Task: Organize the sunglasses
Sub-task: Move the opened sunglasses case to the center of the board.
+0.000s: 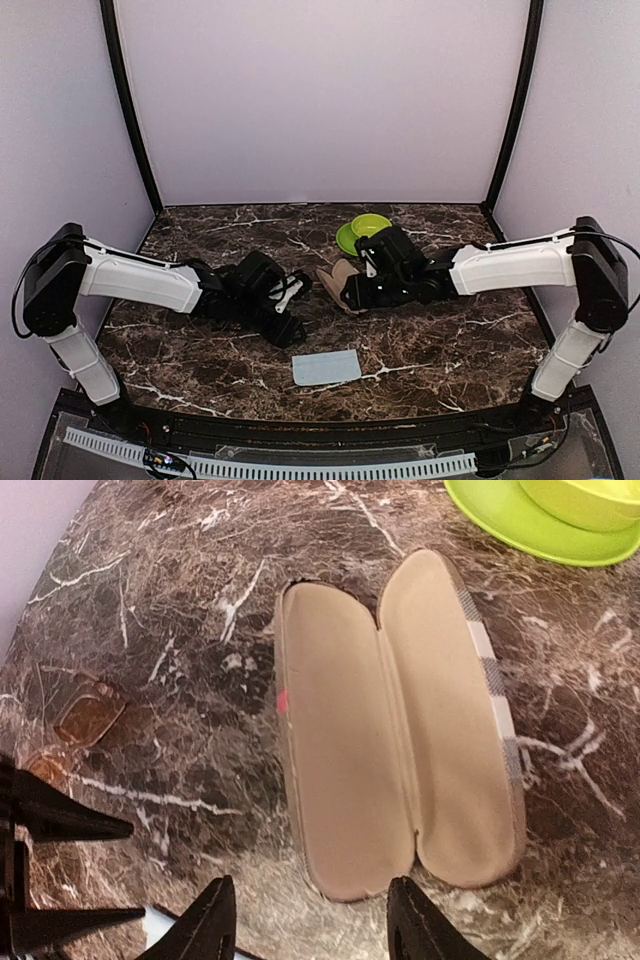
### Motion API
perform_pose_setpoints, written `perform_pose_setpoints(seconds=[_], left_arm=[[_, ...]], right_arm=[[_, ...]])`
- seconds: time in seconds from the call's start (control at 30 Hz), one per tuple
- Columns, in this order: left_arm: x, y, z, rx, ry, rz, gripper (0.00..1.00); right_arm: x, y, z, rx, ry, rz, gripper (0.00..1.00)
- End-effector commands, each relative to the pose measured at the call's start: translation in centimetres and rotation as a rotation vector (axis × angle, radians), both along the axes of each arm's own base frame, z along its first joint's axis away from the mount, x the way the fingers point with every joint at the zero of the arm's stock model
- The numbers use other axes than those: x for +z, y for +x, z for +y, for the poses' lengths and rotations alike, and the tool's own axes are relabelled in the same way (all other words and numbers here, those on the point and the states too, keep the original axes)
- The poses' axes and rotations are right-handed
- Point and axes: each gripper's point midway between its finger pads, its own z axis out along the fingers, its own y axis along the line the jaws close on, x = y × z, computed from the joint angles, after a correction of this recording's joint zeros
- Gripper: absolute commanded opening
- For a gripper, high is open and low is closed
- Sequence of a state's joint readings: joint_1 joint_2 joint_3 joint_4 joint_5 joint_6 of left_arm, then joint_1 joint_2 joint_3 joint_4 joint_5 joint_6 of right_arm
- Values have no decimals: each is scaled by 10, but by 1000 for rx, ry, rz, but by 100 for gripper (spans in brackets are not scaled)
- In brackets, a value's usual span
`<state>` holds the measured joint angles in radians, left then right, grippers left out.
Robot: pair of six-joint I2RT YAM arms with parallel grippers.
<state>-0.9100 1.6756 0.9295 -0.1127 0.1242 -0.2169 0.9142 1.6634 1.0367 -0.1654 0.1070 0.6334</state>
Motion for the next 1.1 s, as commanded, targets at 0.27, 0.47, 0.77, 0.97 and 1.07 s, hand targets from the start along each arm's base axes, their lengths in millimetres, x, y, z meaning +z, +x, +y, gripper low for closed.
perform_pose_setpoints(seconds=[0.27,0.47,0.77,0.97,1.07], left_arm=[[4,9,14,42,-7,3,54],[6,12,20,57,-10,-6,54],[4,15,18,49,-12,-3,54],[4,16,18,54,-11,0,54],[5,16,19,56,-13,-2,54]], right_arm=[[-20,41,52,161,-35,40,53],[-30,41,57,230,-86,48,39],[-32,28,54,337,-116,49,17],[-34,15,46,405,-137,48,9],[-35,4,42,458,-149,49,7]])
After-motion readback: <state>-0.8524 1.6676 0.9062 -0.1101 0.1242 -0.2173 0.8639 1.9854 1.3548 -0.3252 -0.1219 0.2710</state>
